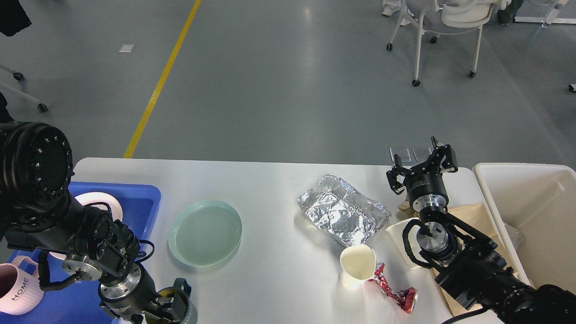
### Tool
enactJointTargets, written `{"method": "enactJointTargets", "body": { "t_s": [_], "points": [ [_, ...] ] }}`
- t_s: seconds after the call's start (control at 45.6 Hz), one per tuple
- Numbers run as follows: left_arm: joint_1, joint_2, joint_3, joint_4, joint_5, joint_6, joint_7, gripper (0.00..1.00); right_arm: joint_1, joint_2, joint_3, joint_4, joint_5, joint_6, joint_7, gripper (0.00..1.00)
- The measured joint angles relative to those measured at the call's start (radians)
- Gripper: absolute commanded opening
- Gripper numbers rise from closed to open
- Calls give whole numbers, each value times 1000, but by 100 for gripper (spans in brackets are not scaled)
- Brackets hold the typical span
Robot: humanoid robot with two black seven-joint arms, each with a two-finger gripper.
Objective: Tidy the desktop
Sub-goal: 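Lower the left gripper onto the dark green HOME mug and grasp it, then lift the mug with the left gripper and move it onto the blue tray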
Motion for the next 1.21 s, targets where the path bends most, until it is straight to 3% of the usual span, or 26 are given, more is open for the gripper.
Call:
{"method": "enactJointTargets", "body": {
  "t_s": [0.066,0.373,0.46,0.964,1.096,1.206],
  "points": [
    [10,-3,0,0,0,10,1,48,0,0,0,0,0,0,0,100],
    [25,-7,0,2,0,29,3,17,0,0,0,0,0,0,0,100],
    [29,-7,0,2,0,32,3,0,0,0,0,0,0,0,0,100],
    [-2,12,13,2,15,3,9,0,0,0,0,0,-1,0,0,100],
    [-83,63,14,-1,29,-96,13,0,0,0,0,0,-1,0,0,100],
    [-207,125,14,-2,55,-235,10,0,0,0,0,0,-1,0,0,100]
  ]
}}
